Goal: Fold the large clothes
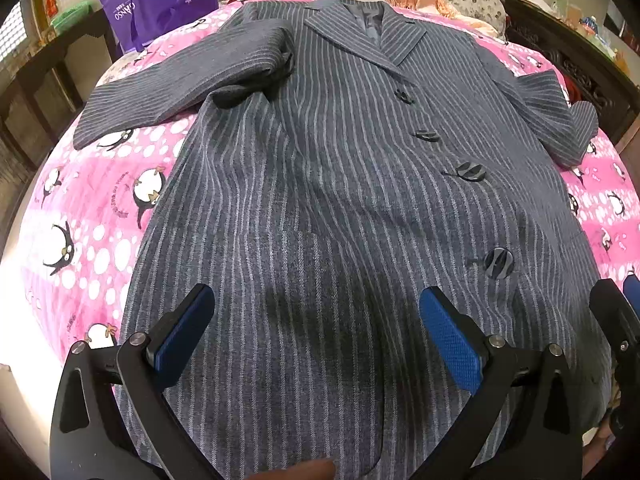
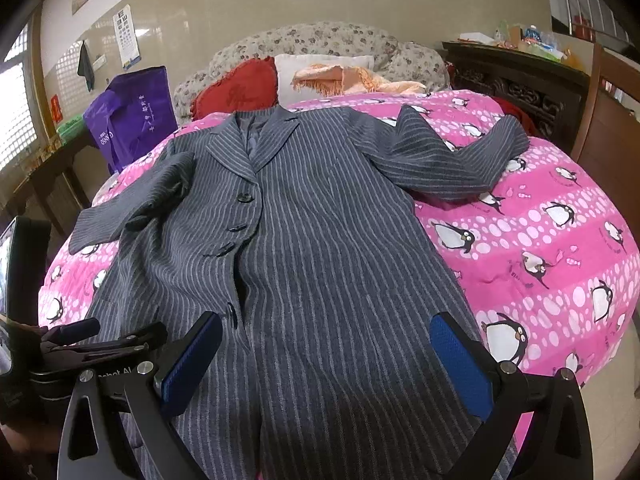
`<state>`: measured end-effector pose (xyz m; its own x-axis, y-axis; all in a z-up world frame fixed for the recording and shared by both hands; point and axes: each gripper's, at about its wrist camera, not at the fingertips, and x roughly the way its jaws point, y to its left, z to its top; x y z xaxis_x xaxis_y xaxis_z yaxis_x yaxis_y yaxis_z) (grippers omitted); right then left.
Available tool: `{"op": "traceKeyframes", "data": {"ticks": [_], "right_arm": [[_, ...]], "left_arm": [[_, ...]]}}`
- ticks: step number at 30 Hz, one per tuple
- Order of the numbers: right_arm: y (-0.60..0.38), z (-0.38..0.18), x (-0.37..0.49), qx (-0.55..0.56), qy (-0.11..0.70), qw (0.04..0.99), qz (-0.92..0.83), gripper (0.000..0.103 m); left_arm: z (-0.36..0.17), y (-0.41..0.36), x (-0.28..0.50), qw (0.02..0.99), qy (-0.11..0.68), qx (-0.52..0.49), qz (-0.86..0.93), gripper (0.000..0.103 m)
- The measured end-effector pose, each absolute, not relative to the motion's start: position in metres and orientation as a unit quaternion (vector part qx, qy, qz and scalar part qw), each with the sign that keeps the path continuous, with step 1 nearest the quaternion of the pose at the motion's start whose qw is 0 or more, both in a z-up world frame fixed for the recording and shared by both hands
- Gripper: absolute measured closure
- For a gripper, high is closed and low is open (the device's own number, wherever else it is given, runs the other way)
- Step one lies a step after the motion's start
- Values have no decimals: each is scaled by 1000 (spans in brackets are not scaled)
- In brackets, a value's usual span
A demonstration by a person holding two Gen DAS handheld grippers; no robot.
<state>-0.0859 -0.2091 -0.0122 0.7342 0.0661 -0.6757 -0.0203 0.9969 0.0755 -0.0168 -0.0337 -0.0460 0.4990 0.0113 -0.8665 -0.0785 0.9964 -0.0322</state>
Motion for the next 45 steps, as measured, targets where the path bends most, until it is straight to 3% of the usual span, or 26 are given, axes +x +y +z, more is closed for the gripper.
{"op": "traceKeyframes", "data": {"ticks": [45], "right_arm": [[-208,-29,-79,23,403,915,21,0]], "left_arm": [[-59,-29,-13,856,515,-46,19,0]]}}
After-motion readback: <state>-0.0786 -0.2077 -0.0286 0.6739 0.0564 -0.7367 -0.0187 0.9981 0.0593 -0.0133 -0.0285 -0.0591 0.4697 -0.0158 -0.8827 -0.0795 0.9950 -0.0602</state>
